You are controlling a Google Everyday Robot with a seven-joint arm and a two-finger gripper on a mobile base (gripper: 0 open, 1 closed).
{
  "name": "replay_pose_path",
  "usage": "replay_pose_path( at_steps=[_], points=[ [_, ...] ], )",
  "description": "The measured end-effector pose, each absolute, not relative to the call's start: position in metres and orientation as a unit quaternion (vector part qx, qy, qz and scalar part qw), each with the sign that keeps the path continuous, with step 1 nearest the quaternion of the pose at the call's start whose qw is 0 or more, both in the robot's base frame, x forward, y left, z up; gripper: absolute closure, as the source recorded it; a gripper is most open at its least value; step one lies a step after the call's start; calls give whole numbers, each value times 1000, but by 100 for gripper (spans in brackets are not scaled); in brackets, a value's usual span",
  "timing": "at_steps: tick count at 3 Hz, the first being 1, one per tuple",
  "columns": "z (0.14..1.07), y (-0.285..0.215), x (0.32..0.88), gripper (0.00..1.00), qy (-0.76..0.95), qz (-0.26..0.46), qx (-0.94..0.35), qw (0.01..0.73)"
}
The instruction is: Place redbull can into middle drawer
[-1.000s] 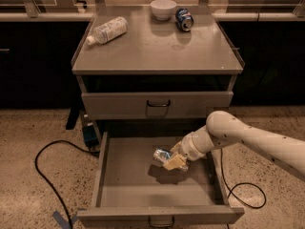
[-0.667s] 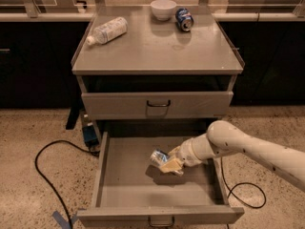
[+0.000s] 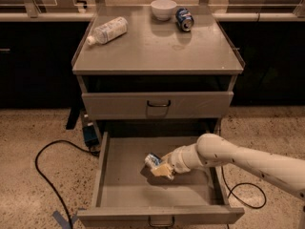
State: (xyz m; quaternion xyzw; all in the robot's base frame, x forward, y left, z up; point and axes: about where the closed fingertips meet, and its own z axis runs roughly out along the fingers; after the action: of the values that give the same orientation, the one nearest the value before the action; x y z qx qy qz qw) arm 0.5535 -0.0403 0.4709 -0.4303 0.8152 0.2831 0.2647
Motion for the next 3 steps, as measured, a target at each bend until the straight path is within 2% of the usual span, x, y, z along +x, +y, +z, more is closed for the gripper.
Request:
replay_pose_path(
  at_steps=[2,3],
  points=[
    [420,-22,558,100,838,231,-439,228],
    [405,-15,558,100,840,228,-442,216]
  ],
)
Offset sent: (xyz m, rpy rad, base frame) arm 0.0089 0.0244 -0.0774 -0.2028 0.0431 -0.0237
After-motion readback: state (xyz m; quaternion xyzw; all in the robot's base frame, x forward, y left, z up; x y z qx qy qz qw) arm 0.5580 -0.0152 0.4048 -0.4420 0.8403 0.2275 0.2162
